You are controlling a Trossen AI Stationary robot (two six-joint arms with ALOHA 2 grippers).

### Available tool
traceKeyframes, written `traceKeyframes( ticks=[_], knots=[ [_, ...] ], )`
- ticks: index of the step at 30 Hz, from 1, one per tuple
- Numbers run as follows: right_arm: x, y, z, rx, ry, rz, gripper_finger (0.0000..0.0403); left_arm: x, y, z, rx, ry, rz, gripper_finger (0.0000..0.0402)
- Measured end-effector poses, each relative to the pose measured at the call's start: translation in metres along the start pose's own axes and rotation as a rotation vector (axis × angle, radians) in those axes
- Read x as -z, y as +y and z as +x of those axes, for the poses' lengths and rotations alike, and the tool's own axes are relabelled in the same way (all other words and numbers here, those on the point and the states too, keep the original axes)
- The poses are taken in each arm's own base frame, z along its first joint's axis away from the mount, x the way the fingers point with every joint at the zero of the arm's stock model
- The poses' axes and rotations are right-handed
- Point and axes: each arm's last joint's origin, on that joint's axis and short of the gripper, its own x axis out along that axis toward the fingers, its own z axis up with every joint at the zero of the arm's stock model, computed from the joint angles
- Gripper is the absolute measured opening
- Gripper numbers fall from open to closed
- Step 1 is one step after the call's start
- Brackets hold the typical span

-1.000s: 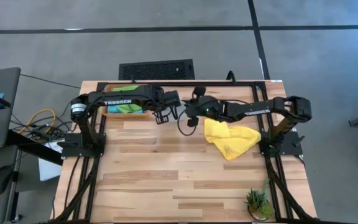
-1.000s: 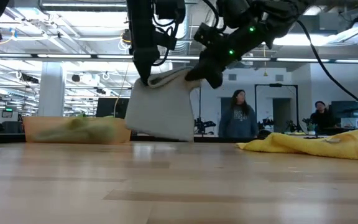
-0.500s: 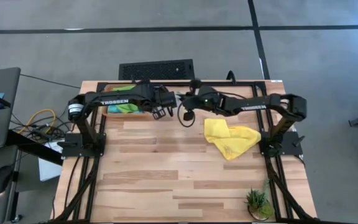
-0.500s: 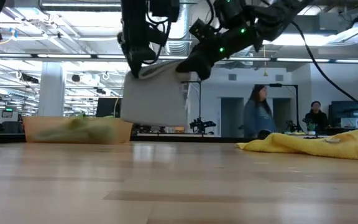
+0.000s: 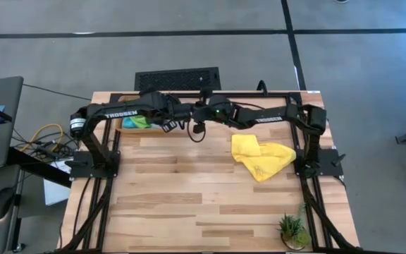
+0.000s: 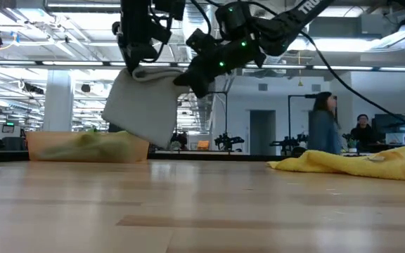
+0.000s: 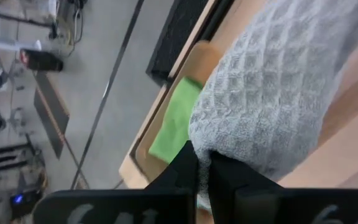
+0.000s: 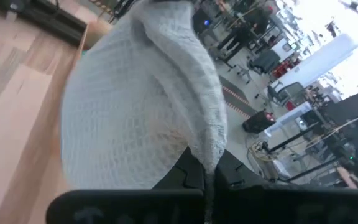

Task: Fold microfiber towels
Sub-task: Put the gray microfiber cloth into the orange bin

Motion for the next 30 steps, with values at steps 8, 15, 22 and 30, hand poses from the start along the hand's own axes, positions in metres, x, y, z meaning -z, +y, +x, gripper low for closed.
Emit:
traceKeyframes(
  ticks=[8, 15, 22, 30],
  knots=[
    [-0.015, -0.010, 0.002, -0.040, -0.083, 0.001, 0.0012, 0.000, 0.011, 0.008, 0.015, 0.055, -0.096, 0.0002],
    [-0.014, -0.010, 0.002, -0.053, -0.081, 0.001, 0.0013, 0.000, 0.016, 0.028, 0.062, 0.140, -0.201, 0.0002],
    [-0.004, 0.003, 0.021, -0.086, -0.072, 0.009, 0.0013, 0.009, 0.001, 0.056, 0.053, 0.201, -0.178, 0.0002],
    [-0.002, 0.004, 0.049, -0.046, -0.051, -0.007, 0.0013, 0.015, 0.014, 0.061, -0.053, 0.251, -0.277, 0.0002]
  ],
)
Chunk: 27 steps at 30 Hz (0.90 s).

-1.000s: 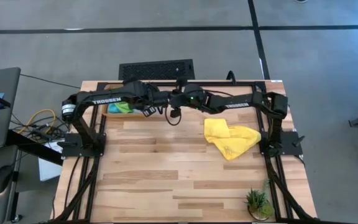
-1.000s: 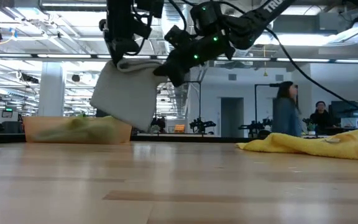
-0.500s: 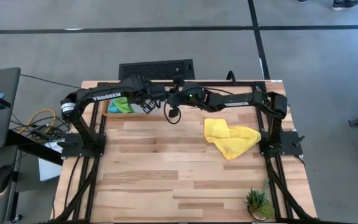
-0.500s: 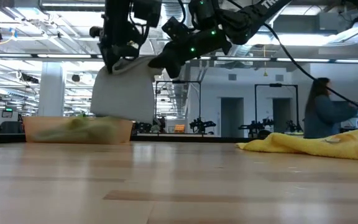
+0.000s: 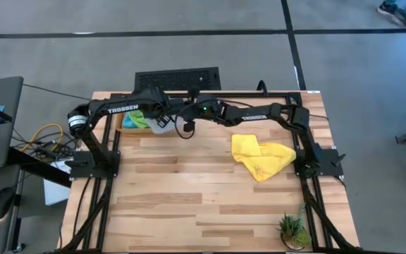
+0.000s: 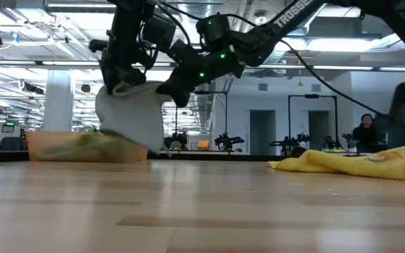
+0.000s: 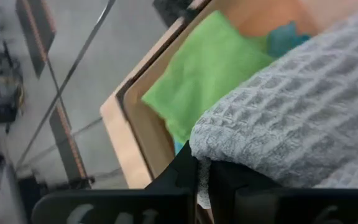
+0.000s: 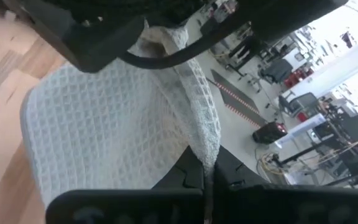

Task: Fold microfiber towels
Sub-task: Put the gray microfiber cloth into the orange bin

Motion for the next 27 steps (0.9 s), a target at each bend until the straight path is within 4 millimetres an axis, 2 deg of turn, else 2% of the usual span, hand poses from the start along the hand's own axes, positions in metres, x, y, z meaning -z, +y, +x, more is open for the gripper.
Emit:
traceKeyframes(
  ticks=[4, 9, 13, 22, 27],
  knots=[
    [-0.003, -0.004, 0.001, -0.008, -0.033, -0.004, 0.0013, -0.002, 0.007, 0.006, 0.008, 0.013, -0.036, 0.0002],
    [0.005, -0.012, 0.001, -0.008, -0.035, 0.006, 0.0013, -0.008, 0.010, 0.013, 0.032, 0.023, -0.081, 0.0002],
    [0.011, -0.007, 0.007, -0.008, -0.023, 0.014, 0.0013, -0.012, 0.012, 0.019, 0.062, 0.035, -0.098, 0.0002],
    [0.007, 0.006, 0.010, -0.025, -0.031, -0.006, 0.0019, -0.023, 0.027, 0.036, 0.134, 0.111, -0.166, 0.0002],
    [0.006, 0.005, 0.010, -0.015, -0.033, -0.009, 0.0021, -0.028, 0.030, 0.041, 0.164, 0.097, -0.166, 0.0002]
  ],
)
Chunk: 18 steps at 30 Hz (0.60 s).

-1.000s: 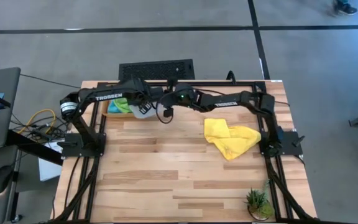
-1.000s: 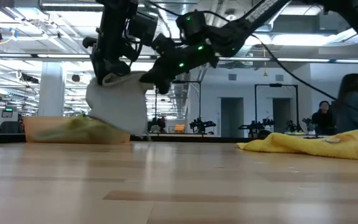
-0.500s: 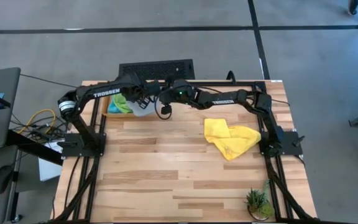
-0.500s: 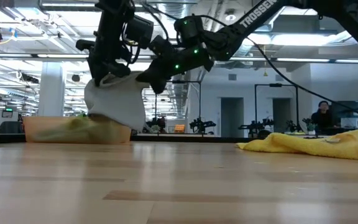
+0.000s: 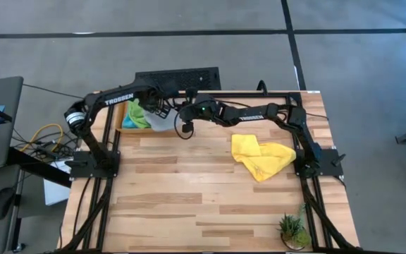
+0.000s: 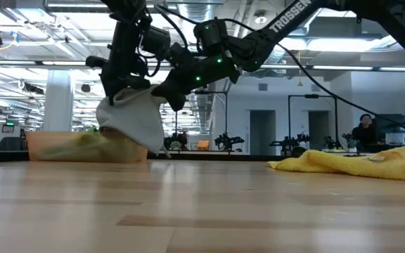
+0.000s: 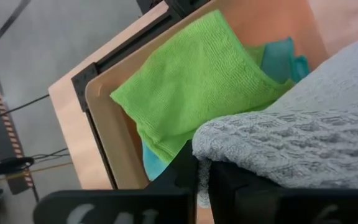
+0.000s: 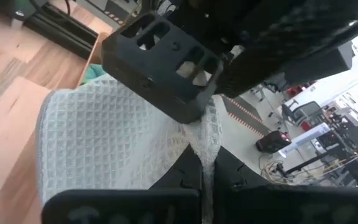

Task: Fold microfiber towels
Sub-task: Put the gray microfiber cloth into the orange bin

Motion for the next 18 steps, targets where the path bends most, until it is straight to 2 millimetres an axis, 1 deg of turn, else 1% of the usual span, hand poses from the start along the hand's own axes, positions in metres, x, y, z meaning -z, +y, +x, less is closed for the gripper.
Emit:
traceKeyframes(
  ticks=[4, 8, 14, 18],
  knots=[
    [0.000, 0.000, 0.000, 0.003, 0.004, -0.022, 0.0022, -0.003, 0.004, 0.003, 0.010, 0.012, -0.015, 0.0002],
    [0.000, 0.000, 0.000, 0.005, 0.002, -0.022, 0.0030, -0.005, 0.009, 0.007, 0.018, 0.032, -0.016, 0.0002],
    [-0.003, -0.003, -0.002, 0.010, -0.014, -0.021, 0.0050, -0.007, 0.017, 0.011, -0.039, 0.037, -0.019, 0.0002],
    [-0.005, -0.003, -0.002, 0.020, -0.027, -0.021, 0.0072, -0.011, 0.027, 0.017, -0.068, 0.050, -0.050, 0.0002]
  ],
)
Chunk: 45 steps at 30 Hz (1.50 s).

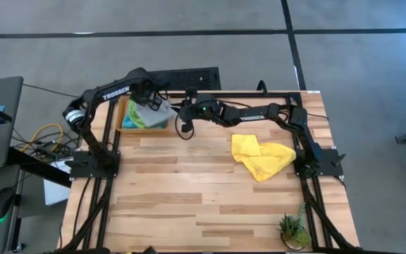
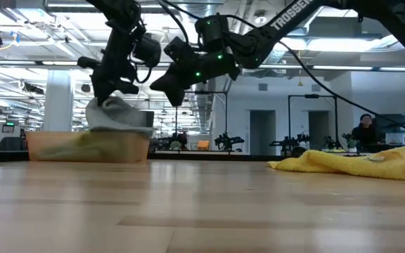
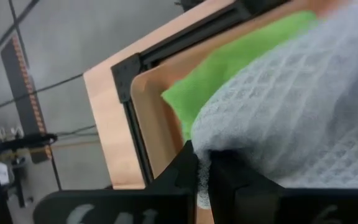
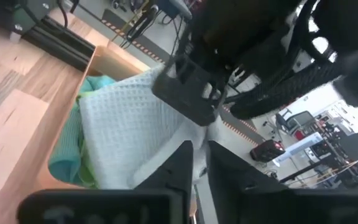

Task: Fold microfiber towels
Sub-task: Put the gray microfiber cloth into the orange bin

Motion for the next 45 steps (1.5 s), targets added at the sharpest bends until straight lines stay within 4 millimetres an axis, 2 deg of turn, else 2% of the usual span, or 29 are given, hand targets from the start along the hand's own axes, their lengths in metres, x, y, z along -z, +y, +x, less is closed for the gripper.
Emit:
traceKeyframes(
  ticks=[4, 10, 16, 32, 38, 41, 45],
  knots=[
    [-0.001, 0.001, 0.000, 0.019, 0.022, -0.001, 0.0115, -0.004, 0.009, 0.006, 0.002, 0.035, -0.030, 0.0002],
    [-0.009, 0.004, -0.003, 0.144, 0.142, -0.009, 0.0186, -0.007, 0.016, 0.012, 0.023, 0.062, -0.051, 0.0002],
    [-0.023, 0.003, -0.010, 0.148, 0.145, -0.012, 0.0219, -0.007, 0.016, 0.013, 0.084, 0.095, -0.043, 0.0007],
    [-0.038, 0.019, -0.013, 0.105, 0.127, -0.023, 0.0204, -0.008, 0.017, 0.012, 0.027, 0.059, -0.050, 0.0107],
    [-0.038, 0.022, -0.014, 0.137, 0.191, -0.052, 0.0197, -0.007, 0.015, 0.010, 0.000, 0.042, 0.014, 0.0120],
    [-0.039, 0.019, -0.018, 0.115, 0.220, -0.055, 0.0192, -0.007, 0.004, 0.004, 0.078, -0.001, 0.159, 0.0118],
    [-0.046, 0.010, -0.029, 0.087, 0.247, -0.012, 0.0185, -0.008, -0.012, -0.002, 0.310, -0.028, 0.343, 0.0113]
  ],
)
